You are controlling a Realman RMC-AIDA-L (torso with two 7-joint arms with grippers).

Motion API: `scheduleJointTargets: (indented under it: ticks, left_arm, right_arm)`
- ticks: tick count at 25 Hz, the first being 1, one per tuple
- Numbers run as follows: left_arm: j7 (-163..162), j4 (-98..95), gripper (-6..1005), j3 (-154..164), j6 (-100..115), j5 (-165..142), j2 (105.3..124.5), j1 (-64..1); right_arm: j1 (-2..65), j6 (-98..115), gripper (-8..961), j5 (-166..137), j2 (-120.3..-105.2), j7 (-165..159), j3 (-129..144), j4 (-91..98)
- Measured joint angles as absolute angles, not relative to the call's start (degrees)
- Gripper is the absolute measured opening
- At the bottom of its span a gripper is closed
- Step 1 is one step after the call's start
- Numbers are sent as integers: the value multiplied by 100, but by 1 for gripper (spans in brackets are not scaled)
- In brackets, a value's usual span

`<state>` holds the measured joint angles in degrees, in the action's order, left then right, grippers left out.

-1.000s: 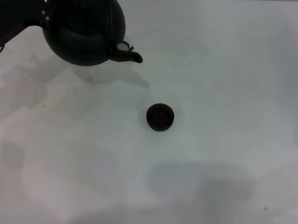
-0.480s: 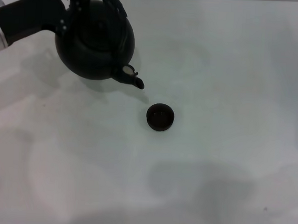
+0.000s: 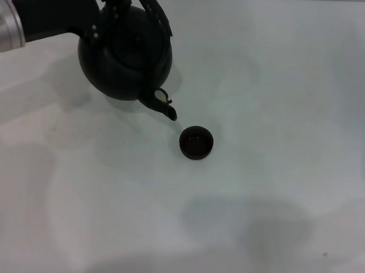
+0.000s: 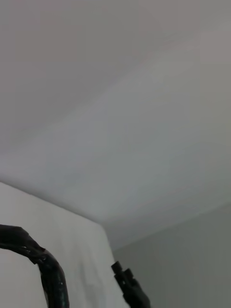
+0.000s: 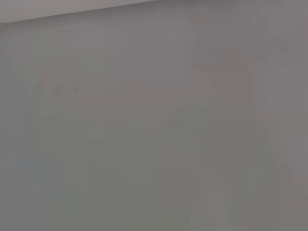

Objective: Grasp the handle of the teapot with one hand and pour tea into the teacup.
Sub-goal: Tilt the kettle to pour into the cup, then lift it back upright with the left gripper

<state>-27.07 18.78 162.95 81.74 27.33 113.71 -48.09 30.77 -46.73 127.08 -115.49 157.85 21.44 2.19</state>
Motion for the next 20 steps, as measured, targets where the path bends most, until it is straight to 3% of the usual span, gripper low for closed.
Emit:
scheduleJointTargets:
  ticks: [8, 20]
  left_arm:
    - [-2632, 1892, 103, 16295, 7897, 2438, 11423, -5127]
    - [-2234, 1899, 103, 16295, 7473, 2204, 11723, -5506]
  right_arm:
    - [3097, -4667, 835, 12709, -11549, 15785, 2144, 220]
    - [3078, -4679, 835, 12709, -11547, 15775, 2144, 220]
